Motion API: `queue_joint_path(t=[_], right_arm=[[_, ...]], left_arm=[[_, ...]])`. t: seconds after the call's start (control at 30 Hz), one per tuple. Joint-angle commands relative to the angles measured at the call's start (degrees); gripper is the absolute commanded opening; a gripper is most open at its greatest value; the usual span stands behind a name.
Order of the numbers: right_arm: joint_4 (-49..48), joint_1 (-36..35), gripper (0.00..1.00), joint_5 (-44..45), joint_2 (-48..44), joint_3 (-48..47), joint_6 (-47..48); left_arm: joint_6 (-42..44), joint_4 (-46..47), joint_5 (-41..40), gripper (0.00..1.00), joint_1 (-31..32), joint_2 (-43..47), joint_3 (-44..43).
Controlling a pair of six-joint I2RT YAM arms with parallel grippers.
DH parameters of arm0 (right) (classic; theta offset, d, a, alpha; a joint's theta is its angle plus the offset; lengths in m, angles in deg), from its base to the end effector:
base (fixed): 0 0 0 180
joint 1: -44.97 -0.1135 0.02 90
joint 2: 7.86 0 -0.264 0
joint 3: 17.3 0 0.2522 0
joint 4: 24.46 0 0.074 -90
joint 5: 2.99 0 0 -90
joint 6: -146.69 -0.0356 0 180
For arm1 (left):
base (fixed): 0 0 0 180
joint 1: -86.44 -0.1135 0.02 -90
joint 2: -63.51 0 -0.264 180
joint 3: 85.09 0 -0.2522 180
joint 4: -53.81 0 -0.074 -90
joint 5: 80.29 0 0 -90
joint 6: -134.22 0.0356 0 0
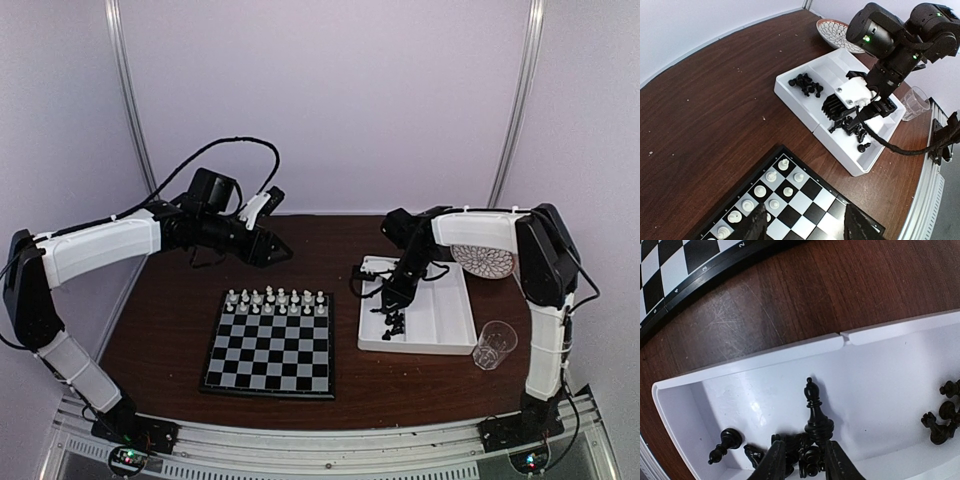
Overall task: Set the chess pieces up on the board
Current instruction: Pick up the pawn from the storage box.
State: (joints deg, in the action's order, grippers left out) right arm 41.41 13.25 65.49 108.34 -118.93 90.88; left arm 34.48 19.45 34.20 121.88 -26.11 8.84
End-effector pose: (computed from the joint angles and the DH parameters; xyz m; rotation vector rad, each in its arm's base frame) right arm 0.3321 0.2206 0.1813 -1.6263 2.4233 0.5492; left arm 0.2798 -0.2172 0.2965 0.7508 2.1923 -0.8943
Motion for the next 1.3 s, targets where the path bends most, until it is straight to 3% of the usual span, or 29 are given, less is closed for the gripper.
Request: queue_joint_path(t=[0.0,0.57,0.77,1.0,1.27], right_arm=[[1.0,0.5,0.31,2.0,1.5,-0.9,0.5],[-0.8,0.9,0.27,2.3,4.7,-1.2,-0.2],[-0.7,1.0,0.14,1.6,4.9,-1.6,-0.3],[-1.8,1.2,0.01,1.0,-2.0,1.2,-1.2],[-3.5,1.3,0.0,-1.8,-12.3,7.2,-2.0]], left_arm=[[0.1,2.6,1.6,0.52,0.2,1.3,-0.3],[-0.1,2.8,2.9,0.48,0.2,0.4,-0.3],[-0.1,2.8,3.2,0.47,0.3,0.1,-0.2],[-2.4,4.0,2.5,0.47,0.8,-1.0,0.2],[-6.6,6.3,2.8,0.46,3.6,-5.0,0.7]])
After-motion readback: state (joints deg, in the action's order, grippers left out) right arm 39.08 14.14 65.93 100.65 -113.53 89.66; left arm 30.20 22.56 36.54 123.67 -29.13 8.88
